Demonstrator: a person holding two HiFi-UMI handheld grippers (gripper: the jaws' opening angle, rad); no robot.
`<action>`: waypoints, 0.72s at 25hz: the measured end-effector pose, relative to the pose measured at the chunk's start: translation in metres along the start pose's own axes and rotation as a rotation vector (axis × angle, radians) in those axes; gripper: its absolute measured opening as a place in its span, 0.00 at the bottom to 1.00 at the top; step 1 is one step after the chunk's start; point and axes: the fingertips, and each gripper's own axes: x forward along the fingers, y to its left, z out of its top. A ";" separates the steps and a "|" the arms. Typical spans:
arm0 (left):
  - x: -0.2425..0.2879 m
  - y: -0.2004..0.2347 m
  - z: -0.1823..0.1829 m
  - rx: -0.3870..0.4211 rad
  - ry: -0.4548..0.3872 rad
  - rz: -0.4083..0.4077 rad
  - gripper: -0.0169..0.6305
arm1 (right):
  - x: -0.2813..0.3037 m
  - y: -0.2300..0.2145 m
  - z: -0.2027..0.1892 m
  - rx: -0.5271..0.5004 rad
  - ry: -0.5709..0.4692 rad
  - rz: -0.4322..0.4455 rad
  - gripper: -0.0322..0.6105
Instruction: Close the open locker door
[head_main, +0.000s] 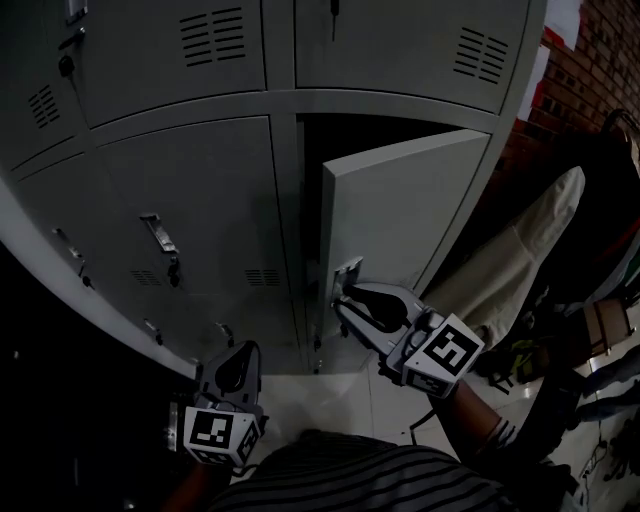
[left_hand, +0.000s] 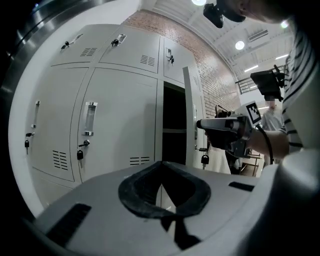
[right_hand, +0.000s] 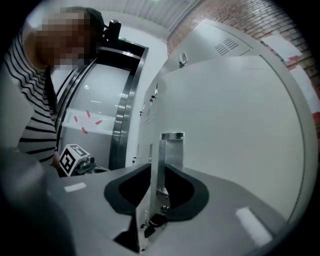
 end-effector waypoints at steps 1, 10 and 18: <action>0.002 0.006 0.000 0.000 -0.001 0.003 0.03 | 0.007 -0.006 -0.002 0.005 0.011 -0.007 0.19; 0.025 0.045 0.001 0.000 0.002 0.014 0.03 | 0.058 -0.061 -0.018 0.019 0.024 -0.085 0.19; 0.037 0.062 0.000 -0.005 0.014 0.007 0.03 | 0.075 -0.084 -0.024 -0.001 0.029 -0.136 0.11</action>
